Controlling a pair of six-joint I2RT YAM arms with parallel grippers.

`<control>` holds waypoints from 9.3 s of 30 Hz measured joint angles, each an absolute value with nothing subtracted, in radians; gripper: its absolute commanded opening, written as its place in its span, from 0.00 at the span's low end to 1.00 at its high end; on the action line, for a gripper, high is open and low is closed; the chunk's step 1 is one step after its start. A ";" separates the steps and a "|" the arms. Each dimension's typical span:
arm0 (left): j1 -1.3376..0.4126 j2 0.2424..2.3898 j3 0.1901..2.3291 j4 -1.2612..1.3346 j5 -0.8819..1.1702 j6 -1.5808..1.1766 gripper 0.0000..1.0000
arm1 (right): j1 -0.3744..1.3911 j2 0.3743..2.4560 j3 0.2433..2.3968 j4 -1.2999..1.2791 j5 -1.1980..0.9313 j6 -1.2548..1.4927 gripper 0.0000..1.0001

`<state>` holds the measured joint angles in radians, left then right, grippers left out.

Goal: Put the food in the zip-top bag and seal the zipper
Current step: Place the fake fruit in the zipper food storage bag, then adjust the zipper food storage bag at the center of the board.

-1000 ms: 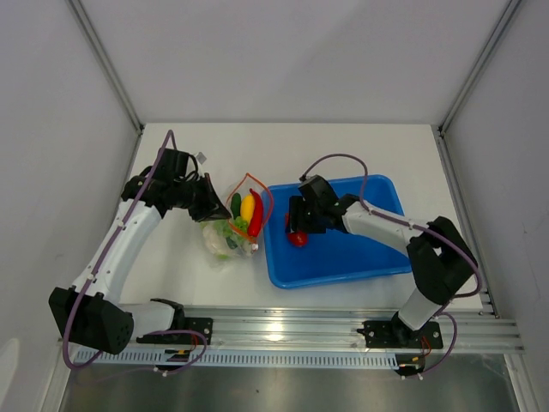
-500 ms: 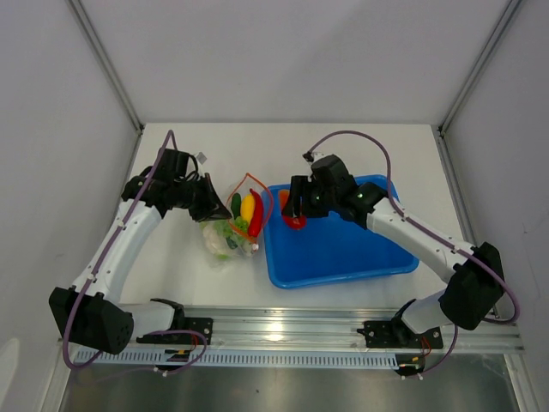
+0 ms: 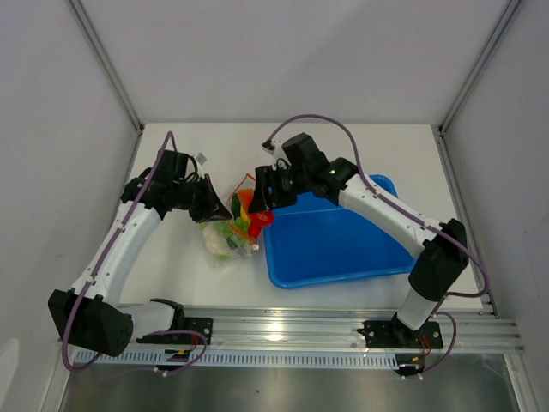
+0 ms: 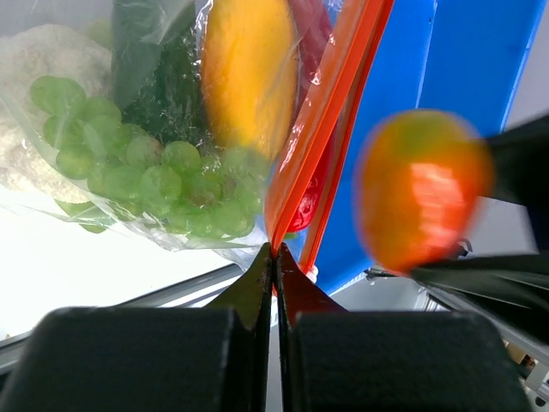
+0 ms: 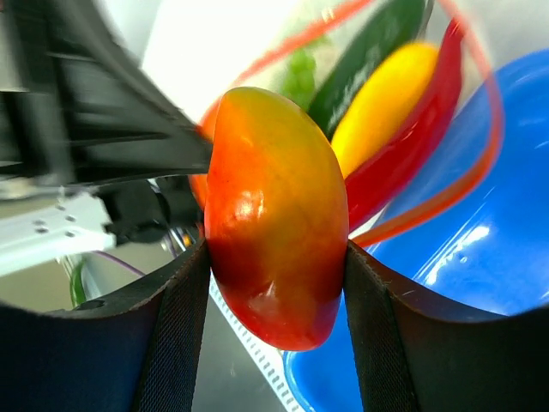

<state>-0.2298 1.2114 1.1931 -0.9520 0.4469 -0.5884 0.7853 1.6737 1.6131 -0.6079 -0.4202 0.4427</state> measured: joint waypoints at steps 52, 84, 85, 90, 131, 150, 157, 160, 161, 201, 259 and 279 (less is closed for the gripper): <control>-0.227 1.179 1.200 -0.973 0.437 -0.603 0.01 | 0.887 1.732 1.713 -0.720 -0.259 0.295 0.76; -0.227 1.200 1.234 -0.971 0.448 -0.606 0.01 | 0.925 1.758 1.507 -0.639 -0.477 0.290 0.49; -0.227 1.200 1.234 -0.971 0.447 -0.606 0.01 | 0.927 1.765 1.508 -0.637 -0.472 0.293 0.37; -0.226 1.200 1.234 -0.971 0.442 -0.606 0.01 | 0.933 1.811 1.560 -0.654 -0.429 0.301 0.18; -0.141 0.992 1.225 -1.084 0.056 -0.623 0.60 | 0.961 1.937 1.955 -0.833 -0.303 0.130 0.00; -0.123 1.303 1.305 -0.994 0.087 -0.632 0.45 | 1.079 1.831 1.842 -0.849 -0.228 0.044 0.00; -0.123 1.532 1.366 -0.934 0.176 -0.611 0.01 | 1.090 1.757 1.692 -0.775 -0.173 0.032 0.00; -0.123 1.534 1.366 -0.932 0.170 -0.610 0.00 | 1.091 1.739 1.653 -0.742 -0.133 0.028 0.00; -0.123 1.520 1.361 -0.925 0.162 -0.610 0.01 | 1.092 1.731 1.640 -0.735 -0.117 0.025 0.00; -0.120 0.280 0.858 -1.077 -0.046 -0.934 0.24 | 1.082 1.549 1.496 -0.601 0.043 -0.056 0.00; -0.306 0.715 0.918 -0.527 0.820 0.318 0.99 | 1.024 1.540 1.467 -0.617 -0.325 -0.107 0.00; -0.366 0.904 0.851 -0.504 0.859 0.472 0.99 | 0.997 1.542 1.467 -0.622 -0.375 -0.110 0.00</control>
<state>-0.3656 0.9043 0.8513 -0.5041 0.8593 0.4725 0.9974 1.5421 1.4670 -0.6224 -0.3752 -0.1101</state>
